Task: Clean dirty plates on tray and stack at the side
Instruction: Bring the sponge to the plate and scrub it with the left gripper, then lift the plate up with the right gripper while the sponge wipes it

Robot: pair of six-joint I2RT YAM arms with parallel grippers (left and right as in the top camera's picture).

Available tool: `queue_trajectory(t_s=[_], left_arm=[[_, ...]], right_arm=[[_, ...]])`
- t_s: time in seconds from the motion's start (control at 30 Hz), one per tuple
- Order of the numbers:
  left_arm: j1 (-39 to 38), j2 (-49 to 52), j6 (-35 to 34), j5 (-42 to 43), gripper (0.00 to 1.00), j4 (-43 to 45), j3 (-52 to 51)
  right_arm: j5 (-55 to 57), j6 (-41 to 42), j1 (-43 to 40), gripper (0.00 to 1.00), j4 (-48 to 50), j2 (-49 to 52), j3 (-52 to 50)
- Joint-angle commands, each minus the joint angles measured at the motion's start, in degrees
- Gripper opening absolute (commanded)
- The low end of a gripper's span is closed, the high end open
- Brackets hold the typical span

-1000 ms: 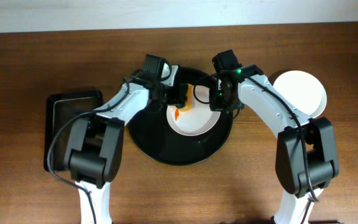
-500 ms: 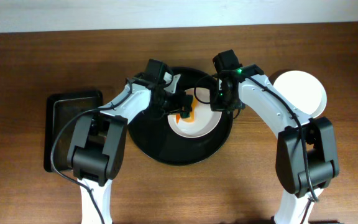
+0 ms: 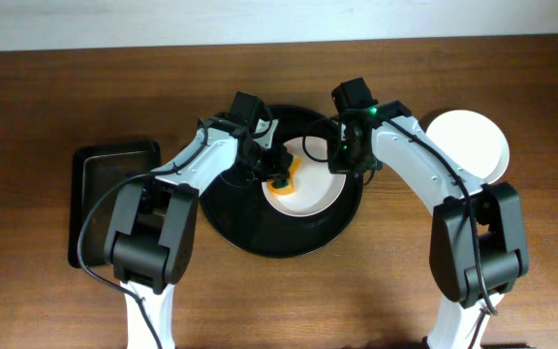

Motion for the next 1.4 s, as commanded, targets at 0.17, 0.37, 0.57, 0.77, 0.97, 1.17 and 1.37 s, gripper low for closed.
queue_trajectory(t_s=[0.17,0.37,0.57,0.77,0.97,1.17,1.37], left_arm=[[0.1,2.5,-0.3,-28.7,0.0,-5.4,0.7],[0.1,2.5,-0.2,-31.7,0.0,-10.0,7.0],[0.1,2.5,-0.4,-37.9,0.0,-17.2,13.4],[0.2,2.4,-0.4,-36.9,0.0,-18.9,13.8],[0.5,2.4,3.8,-21.6,0.0,-18.6,13.8],[3.5,2.4,5.7,-11.1,0.0,-18.6,13.8],[7.5,1.5,10.7,-3.4,0.0,-18.7,13.8]], right_arm=[[0.1,0.3,-0.2,0.04,-0.3,0.1,1.0],[1.6,0.3,-0.2,0.04,-0.5,0.1,1.0],[2.8,0.3,-0.2,0.04,-1.6,0.0,1.0],[5.7,0.3,-0.2,0.04,-2.6,-2.5,1.0],[11.6,-3.0,0.2,0.04,-3.7,-10.4,1.0],[30.0,-7.2,6.4,0.04,-5.6,-16.5,1.0],[50.8,-7.2,16.4,0.04,-6.2,-16.7,1.0]])
